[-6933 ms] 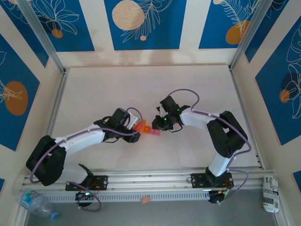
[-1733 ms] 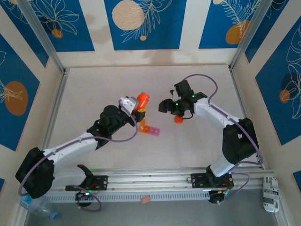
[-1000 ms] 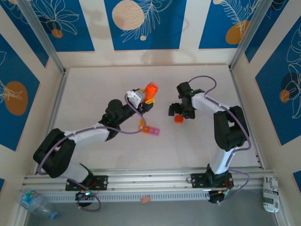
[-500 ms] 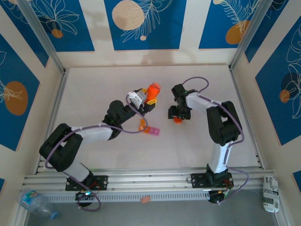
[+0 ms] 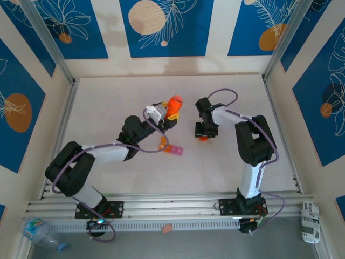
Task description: Sort the pills into containers
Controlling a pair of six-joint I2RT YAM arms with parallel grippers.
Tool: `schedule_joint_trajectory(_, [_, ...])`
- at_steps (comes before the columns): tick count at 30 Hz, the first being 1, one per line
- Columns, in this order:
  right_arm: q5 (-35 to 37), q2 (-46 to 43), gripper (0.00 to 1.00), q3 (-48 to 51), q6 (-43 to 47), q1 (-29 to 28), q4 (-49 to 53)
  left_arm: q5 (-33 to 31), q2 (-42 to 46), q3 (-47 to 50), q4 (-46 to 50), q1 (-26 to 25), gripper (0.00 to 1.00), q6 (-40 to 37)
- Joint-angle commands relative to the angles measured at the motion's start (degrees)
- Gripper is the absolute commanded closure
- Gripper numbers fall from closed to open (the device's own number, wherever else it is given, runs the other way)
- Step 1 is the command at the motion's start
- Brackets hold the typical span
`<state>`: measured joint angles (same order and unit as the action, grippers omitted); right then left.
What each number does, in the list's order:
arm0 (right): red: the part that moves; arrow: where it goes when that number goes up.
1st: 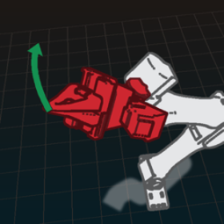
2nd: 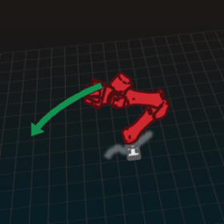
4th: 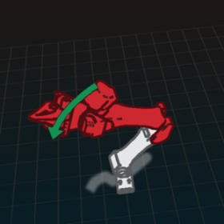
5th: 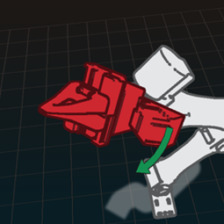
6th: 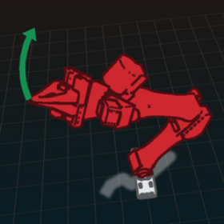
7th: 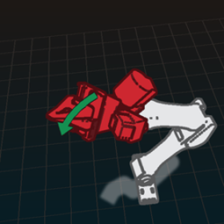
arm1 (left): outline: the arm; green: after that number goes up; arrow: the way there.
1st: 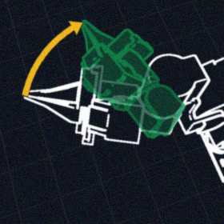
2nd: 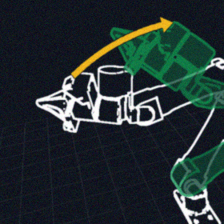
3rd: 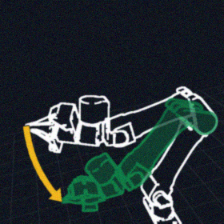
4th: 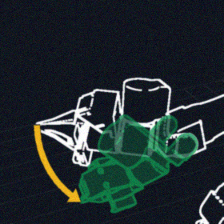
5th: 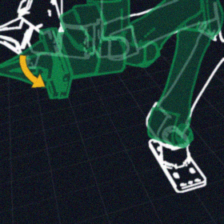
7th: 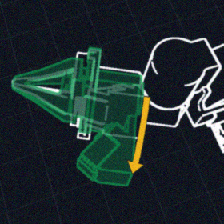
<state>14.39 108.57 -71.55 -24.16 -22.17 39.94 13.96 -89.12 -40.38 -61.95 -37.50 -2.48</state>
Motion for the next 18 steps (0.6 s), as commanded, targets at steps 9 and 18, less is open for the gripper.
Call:
schedule_joint_trajectory(9, [-6.25, -5.81, 0.66, -1.83, -1.41, 0.68, 2.2, 1.93, -2.13, 0.69, -3.73, 1.07, 1.0, -0.22])
schedule_joint_trajectory(18, [-14.62, -10.14, 0.66, -6.51, -3.2, 3.96, 4.57, 2.65, -4.84, 1.44, -6.46, 1.7, 1.0, -0.86])
